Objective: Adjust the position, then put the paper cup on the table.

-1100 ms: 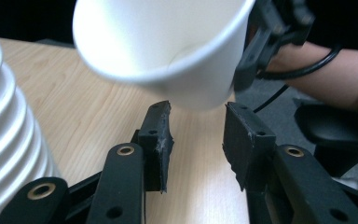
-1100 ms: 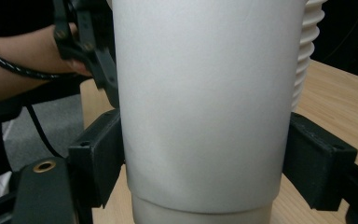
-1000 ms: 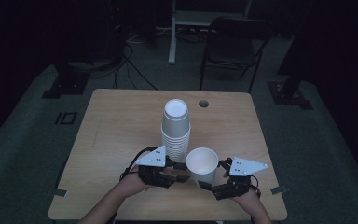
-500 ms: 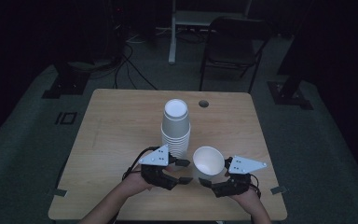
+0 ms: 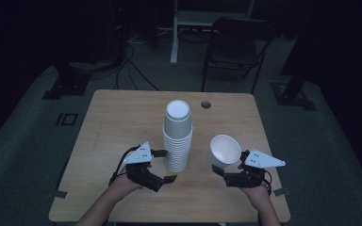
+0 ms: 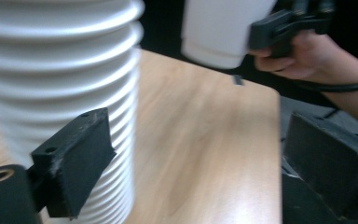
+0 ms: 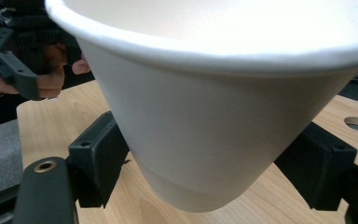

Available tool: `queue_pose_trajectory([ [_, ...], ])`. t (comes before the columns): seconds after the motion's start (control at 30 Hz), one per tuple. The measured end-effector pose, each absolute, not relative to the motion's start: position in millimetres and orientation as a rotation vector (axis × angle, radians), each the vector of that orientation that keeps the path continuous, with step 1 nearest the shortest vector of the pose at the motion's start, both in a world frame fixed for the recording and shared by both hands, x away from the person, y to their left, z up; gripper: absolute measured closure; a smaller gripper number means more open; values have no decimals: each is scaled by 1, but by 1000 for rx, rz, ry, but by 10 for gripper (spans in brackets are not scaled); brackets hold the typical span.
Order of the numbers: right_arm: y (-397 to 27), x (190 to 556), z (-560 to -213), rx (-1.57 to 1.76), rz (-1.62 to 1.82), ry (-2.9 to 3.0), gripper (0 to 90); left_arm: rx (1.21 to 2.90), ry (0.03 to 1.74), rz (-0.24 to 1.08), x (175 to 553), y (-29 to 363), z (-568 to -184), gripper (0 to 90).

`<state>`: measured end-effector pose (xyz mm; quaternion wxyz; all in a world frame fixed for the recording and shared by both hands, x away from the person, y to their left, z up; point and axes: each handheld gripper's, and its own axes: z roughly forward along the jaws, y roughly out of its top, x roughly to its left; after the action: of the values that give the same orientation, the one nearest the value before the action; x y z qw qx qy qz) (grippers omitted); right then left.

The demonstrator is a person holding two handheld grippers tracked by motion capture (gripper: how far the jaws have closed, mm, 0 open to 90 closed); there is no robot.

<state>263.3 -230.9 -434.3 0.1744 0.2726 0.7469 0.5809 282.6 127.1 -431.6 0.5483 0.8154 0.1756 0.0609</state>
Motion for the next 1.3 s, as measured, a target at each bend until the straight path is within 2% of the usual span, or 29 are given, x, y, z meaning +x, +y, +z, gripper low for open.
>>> queue_pose_trajectory([
  [0.03,-232,264,-434,778,1641,2111,207,1929,446,152,283,131,-434,14],
  [0.27,-235,274,-435,826,1612,2065,206,1924,566,236,287,156,-445,1],
  [0.73,-243,307,-439,955,1544,1964,205,1937,727,293,285,189,-473,1],
  [0.83,-244,315,-440,978,1525,1950,205,1948,799,362,285,196,-480,2],
  [1.07,-244,332,-443,1022,1462,1921,206,1939,880,379,286,211,-492,2],
  [1.3,-243,356,-454,1105,1374,1893,205,1969,1016,464,282,228,-510,2],
])
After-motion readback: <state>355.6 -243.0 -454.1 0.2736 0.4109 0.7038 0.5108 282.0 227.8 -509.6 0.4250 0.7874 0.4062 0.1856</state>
